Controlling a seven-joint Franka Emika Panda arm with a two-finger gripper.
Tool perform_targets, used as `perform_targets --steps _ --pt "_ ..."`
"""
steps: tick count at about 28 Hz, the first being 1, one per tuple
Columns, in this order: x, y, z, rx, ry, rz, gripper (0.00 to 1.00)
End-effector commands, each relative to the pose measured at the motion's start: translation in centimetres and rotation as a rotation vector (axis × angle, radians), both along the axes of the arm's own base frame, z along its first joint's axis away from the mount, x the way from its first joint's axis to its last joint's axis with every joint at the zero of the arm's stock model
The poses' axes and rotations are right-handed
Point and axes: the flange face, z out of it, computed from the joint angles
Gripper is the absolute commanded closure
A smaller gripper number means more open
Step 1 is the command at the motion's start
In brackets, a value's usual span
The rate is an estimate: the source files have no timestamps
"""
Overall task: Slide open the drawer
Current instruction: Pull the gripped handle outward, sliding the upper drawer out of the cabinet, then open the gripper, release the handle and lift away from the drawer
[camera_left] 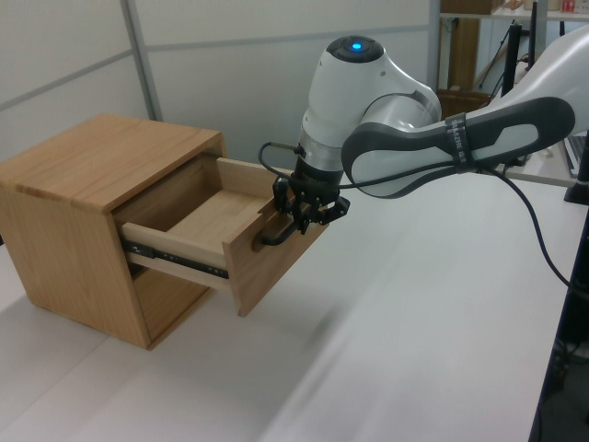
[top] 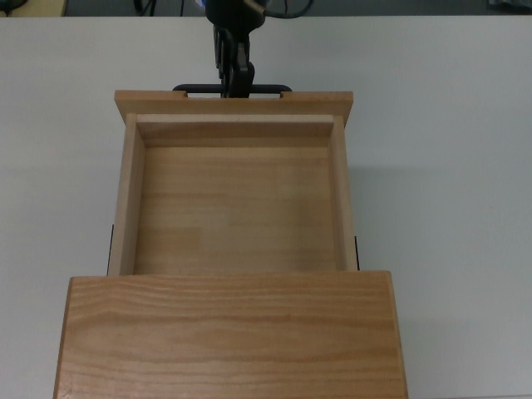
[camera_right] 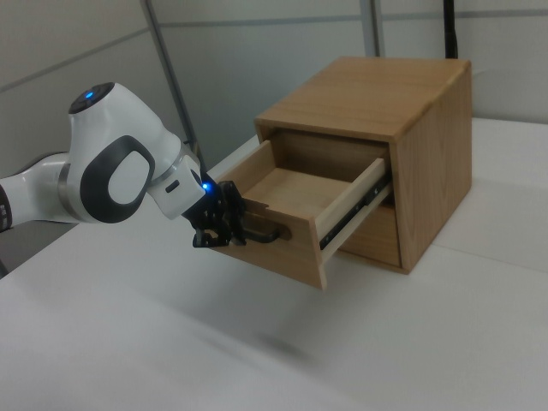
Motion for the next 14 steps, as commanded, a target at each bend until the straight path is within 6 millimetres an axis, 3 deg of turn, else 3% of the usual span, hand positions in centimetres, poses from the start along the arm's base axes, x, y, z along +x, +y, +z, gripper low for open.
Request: perform_targets --steps 1,2,5,6,14 --pt "-2.1 0.6 -0.1 -0.027 0.1 0.055 0.49" --pt "-1.7 0.7 0.3 -0.025 0.09 0.057 0.21" --pt "-1.5 0.5 0.6 -0.025 0.085 0.058 0.03" --pt "-1.4 0.4 0.6 -0.025 0.083 0.058 0.0" --pt "-1.3 -0.2 2.0 -0.023 0.057 0.055 0.0"
